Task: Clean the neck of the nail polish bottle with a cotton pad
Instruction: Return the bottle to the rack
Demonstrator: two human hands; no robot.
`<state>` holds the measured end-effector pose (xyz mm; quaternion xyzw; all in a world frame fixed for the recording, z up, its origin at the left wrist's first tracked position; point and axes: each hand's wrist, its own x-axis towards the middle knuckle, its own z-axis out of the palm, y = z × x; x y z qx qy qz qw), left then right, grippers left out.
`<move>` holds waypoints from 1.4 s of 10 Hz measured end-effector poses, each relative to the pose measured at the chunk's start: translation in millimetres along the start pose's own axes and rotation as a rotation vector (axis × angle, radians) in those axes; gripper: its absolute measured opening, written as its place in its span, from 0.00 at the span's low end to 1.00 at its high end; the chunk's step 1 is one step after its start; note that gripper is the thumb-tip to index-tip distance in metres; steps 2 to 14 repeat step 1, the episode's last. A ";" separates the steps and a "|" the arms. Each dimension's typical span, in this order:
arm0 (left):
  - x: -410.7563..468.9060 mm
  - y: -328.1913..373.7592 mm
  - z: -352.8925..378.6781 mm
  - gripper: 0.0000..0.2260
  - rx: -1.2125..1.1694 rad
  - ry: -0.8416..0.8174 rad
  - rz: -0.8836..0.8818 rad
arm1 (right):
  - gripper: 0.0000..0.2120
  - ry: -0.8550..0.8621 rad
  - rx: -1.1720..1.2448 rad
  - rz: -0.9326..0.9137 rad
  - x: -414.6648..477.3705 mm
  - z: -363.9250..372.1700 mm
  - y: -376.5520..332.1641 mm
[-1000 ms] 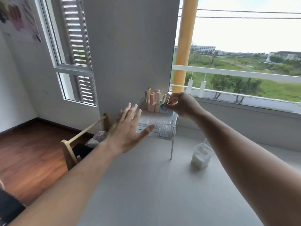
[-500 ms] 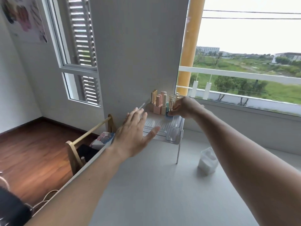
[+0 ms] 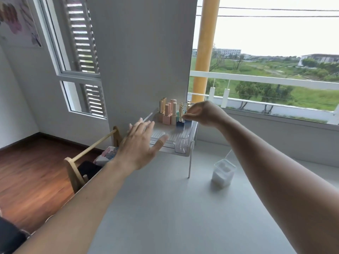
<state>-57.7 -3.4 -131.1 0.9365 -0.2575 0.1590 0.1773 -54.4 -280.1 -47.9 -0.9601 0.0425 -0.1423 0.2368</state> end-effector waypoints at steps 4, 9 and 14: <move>-2.3 21.6 -4.1 0.42 -0.060 0.086 -0.005 | 0.19 0.061 0.028 -0.001 -23.1 -18.7 5.4; -2.3 21.6 -4.1 0.42 -0.060 0.086 -0.005 | 0.19 0.061 0.028 -0.001 -23.1 -18.7 5.4; -2.3 21.6 -4.1 0.42 -0.060 0.086 -0.005 | 0.19 0.061 0.028 -0.001 -23.1 -18.7 5.4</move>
